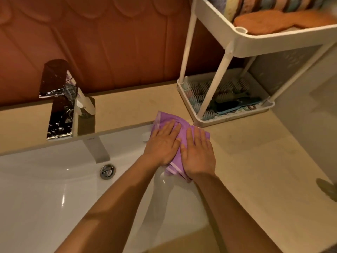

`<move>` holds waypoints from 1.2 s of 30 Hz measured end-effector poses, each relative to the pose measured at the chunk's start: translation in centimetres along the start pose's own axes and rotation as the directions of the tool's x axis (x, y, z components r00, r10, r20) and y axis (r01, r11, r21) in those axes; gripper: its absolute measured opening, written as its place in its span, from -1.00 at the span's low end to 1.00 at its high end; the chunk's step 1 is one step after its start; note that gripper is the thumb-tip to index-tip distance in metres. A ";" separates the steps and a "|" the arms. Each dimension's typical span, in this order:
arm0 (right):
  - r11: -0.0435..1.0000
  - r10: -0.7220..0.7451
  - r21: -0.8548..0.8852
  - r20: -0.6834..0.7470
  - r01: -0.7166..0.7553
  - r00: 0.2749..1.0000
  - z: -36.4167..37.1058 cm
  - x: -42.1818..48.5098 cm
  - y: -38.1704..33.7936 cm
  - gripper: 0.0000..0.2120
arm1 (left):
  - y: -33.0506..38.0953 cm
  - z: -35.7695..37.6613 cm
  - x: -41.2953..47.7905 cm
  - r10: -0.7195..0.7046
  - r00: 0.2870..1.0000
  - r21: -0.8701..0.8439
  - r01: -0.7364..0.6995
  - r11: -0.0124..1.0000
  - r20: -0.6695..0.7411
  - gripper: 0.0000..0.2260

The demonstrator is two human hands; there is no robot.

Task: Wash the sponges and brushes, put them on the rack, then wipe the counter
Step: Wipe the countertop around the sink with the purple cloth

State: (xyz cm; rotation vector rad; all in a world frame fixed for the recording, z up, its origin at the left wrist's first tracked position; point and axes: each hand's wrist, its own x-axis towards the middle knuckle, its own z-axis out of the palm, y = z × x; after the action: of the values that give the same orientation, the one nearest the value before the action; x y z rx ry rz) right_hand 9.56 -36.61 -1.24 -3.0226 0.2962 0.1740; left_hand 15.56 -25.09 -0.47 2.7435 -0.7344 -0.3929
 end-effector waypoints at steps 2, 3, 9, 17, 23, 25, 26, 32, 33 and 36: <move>1.000 0.000 0.018 0.006 -0.001 1.000 0.0 -0.6 1.0 -0.46 | 1.0 0.1 -0.4 -0.006 1.000 0.031 0.006 0.999 -0.001 -0.53; 1.000 0.003 0.024 0.014 -0.003 1.000 -0.1 -0.9 1.4 -0.46 | 1.5 0.2 -0.6 -0.007 1.000 0.041 0.007 0.999 -0.003 -0.52; 0.998 0.027 0.049 0.039 -0.029 0.999 -0.6 -3.8 5.5 -0.35 | 5.4 1.4 -2.3 0.051 0.999 0.066 -0.050 0.997 -0.005 -0.52; 0.998 0.013 0.067 0.072 -0.017 0.997 -0.7 -8.4 10.4 -0.26 | 11.0 4.8 -5.2 0.032 0.999 -0.042 -0.031 0.999 0.014 -0.50; 0.997 0.016 0.074 -0.001 -0.016 1.000 0.1 -11.8 12.1 -0.37 | 13.5 6.0 -7.6 0.060 0.998 -0.007 -0.060 0.998 0.023 -0.48; 0.999 0.014 0.047 -0.028 -0.013 1.000 0.2 -12.9 12.2 -0.44 | 13.9 6.3 -8.6 0.064 0.998 -0.003 -0.063 0.998 0.025 -0.47; 0.999 0.017 0.041 -0.031 -0.015 0.999 0.2 -13.6 12.2 -0.45 | 14.1 6.4 -9.0 0.063 0.997 -0.007 -0.063 0.998 0.033 -0.48; 1.000 0.011 0.011 -0.007 -0.011 1.000 0.2 -16.8 11.9 -0.43 | 14.9 7.2 -12.0 0.045 0.998 0.002 -0.045 0.999 0.043 -0.50; 1.000 0.013 0.019 -0.007 -0.013 1.000 0.1 -17.1 11.9 -0.42 | 15.0 7.4 -12.3 0.038 0.998 0.004 -0.039 0.999 0.044 -0.50; 0.999 -0.002 0.053 0.007 0.002 1.000 0.1 -18.0 12.2 -0.44 | 15.5 7.6 -13.1 0.031 0.999 0.016 -0.032 0.999 0.043 -0.50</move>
State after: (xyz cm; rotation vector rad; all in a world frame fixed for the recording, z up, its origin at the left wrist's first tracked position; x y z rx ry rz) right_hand -10.39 -45.10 -0.15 -2.9695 0.2927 0.1731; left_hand -4.71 -32.67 0.01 2.7428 -0.7944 -0.4416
